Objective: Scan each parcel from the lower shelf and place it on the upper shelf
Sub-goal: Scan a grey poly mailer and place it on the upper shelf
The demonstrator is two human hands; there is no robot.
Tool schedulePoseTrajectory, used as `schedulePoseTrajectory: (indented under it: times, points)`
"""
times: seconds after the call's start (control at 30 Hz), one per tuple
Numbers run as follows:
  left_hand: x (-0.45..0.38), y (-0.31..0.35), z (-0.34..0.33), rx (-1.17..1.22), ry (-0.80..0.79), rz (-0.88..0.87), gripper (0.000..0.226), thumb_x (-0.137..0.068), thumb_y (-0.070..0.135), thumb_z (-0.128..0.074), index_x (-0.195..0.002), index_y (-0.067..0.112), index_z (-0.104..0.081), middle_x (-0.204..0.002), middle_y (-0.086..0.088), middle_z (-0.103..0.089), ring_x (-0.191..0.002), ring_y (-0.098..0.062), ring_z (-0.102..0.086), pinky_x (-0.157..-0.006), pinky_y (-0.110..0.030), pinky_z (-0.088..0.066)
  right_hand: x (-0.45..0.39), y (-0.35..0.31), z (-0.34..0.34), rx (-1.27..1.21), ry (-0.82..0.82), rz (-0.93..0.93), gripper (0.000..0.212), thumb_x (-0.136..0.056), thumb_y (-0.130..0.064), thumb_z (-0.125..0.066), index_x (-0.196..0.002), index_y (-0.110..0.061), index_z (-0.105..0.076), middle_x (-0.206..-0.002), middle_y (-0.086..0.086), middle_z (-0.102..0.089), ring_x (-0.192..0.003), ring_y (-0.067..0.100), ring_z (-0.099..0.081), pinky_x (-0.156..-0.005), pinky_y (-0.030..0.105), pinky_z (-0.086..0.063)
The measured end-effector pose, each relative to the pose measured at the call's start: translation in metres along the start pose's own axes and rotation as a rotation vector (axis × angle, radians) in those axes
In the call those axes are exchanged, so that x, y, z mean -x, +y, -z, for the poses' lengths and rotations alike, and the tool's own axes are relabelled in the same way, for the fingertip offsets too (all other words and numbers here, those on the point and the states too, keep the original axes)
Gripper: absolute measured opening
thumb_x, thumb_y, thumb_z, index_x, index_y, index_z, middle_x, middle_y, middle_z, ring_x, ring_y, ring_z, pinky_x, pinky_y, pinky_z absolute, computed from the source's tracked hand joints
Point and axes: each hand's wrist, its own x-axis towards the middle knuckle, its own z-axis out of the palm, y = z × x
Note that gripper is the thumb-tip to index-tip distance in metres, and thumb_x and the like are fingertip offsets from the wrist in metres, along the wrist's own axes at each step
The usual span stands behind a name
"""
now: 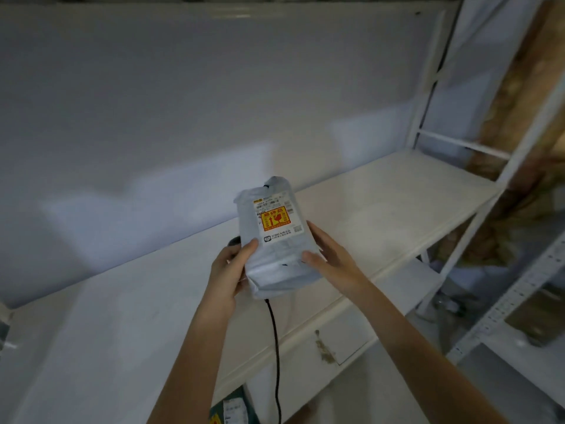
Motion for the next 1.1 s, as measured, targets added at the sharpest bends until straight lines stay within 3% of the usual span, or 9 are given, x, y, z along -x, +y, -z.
schedulePoseTrajectory:
  times: [0.1,0.2,0.37,0.47,0.6,0.73,0.9,1.0,1.1]
  points:
    - [0.011,0.004,-0.05,-0.026,-0.114,-0.025,0.023,-0.083,0.028,-0.068,-0.095,0.011,-0.059,-0.09,-0.006,-0.068,-0.075,-0.016,-0.065,-0.062,-0.025,-0.052,0.025,-0.012,0.039,0.044,0.191,0.037,0.057,-0.087,-0.034,-0.062,-0.139,-0.023,-0.044,-0.134,-0.01,-0.057,-0.125,0.004,-0.052,-0.102,0.02,-0.043]
    - [0.024,0.01,-0.107,-0.111,-0.269,-0.083,0.04,-0.071,0.026,-0.077,-0.104,0.014,-0.058,-0.094,-0.003,-0.067,-0.084,-0.014,-0.063,-0.077,-0.027,-0.048,0.054,-0.025,0.088,0.072,0.301,0.104,0.037,-0.092,-0.025,-0.056,-0.128,-0.029,-0.052,-0.121,-0.021,-0.063,-0.118,-0.002,-0.055,-0.09,0.01,-0.045]
    - [0.052,0.013,-0.216,-0.391,-0.395,-0.321,0.053,-0.077,0.027,-0.074,-0.125,0.021,-0.053,-0.113,0.01,-0.061,-0.101,-0.001,-0.057,-0.067,-0.008,-0.046,0.107,-0.059,0.176,0.088,0.461,0.188,0.035,-0.095,-0.014,-0.049,-0.128,-0.027,-0.052,-0.12,-0.024,-0.064,-0.115,-0.006,-0.055,-0.088,0.009,-0.044]
    - [0.071,0.014,-0.277,-0.369,-0.402,-0.441,0.048,-0.079,0.025,-0.071,-0.124,0.021,-0.054,-0.111,0.013,-0.06,-0.095,0.007,-0.054,-0.062,-0.004,-0.047,0.131,-0.077,0.225,0.117,0.538,0.222,0.035,-0.094,-0.017,-0.051,-0.124,-0.034,-0.051,-0.122,-0.025,-0.058,-0.111,-0.014,-0.054,-0.087,0.006,-0.044]
    - [0.094,0.017,-0.346,-0.285,-0.435,-0.545,0.042,-0.075,0.03,-0.072,-0.114,0.021,-0.058,-0.111,0.008,-0.063,-0.097,-0.003,-0.06,-0.061,-0.006,-0.049,0.158,-0.103,0.281,0.148,0.66,0.282,0.038,-0.094,-0.014,-0.052,-0.106,-0.049,-0.047,-0.107,-0.036,-0.052,-0.094,-0.029,-0.05,-0.076,-0.003,-0.04]
    - [0.111,0.029,-0.405,-0.261,-0.485,-0.639,0.02,-0.078,0.033,-0.069,-0.093,0.029,-0.057,-0.1,0.01,-0.065,-0.088,-0.001,-0.062,-0.06,-0.008,-0.048,0.178,-0.125,0.33,0.209,0.737,0.308,0.031,-0.091,-0.024,-0.055,-0.11,-0.048,-0.049,-0.109,-0.033,-0.056,-0.095,-0.027,-0.051,-0.075,-0.004,-0.04]
    - [0.109,0.049,-0.469,-0.275,-0.593,-0.673,0.013,-0.087,0.037,-0.056,-0.09,0.025,-0.06,-0.086,0.013,-0.061,-0.082,-0.009,-0.059,-0.064,-0.019,-0.045,0.186,-0.156,0.382,0.277,0.806,0.36,0.032,-0.094,-0.021,-0.051,-0.104,-0.051,-0.047,-0.088,-0.054,-0.055,-0.091,-0.03,-0.05,-0.074,-0.005,-0.04]
    - [0.1,0.063,-0.504,-0.235,-0.654,-0.648,0.017,-0.094,0.031,-0.046,-0.089,0.039,-0.06,-0.089,0.016,-0.062,-0.089,-0.009,-0.059,-0.077,-0.024,-0.046,0.18,-0.167,0.415,0.341,0.86,0.402,0.029,-0.094,-0.026,-0.053,-0.11,-0.049,-0.05,-0.099,-0.047,-0.059,-0.101,-0.022,-0.052,-0.082,0.002,-0.043]
    - [0.091,0.077,-0.533,-0.185,-0.682,-0.665,0.019,-0.096,0.031,-0.041,-0.087,0.037,-0.056,-0.085,0.017,-0.061,-0.094,-0.009,-0.059,-0.085,-0.025,-0.046,0.17,-0.175,0.445,0.363,0.911,0.468,0.035,-0.088,-0.04,-0.057,-0.123,-0.037,-0.056,-0.116,-0.022,-0.064,-0.109,-0.007,-0.057,-0.087,0.011,-0.047]
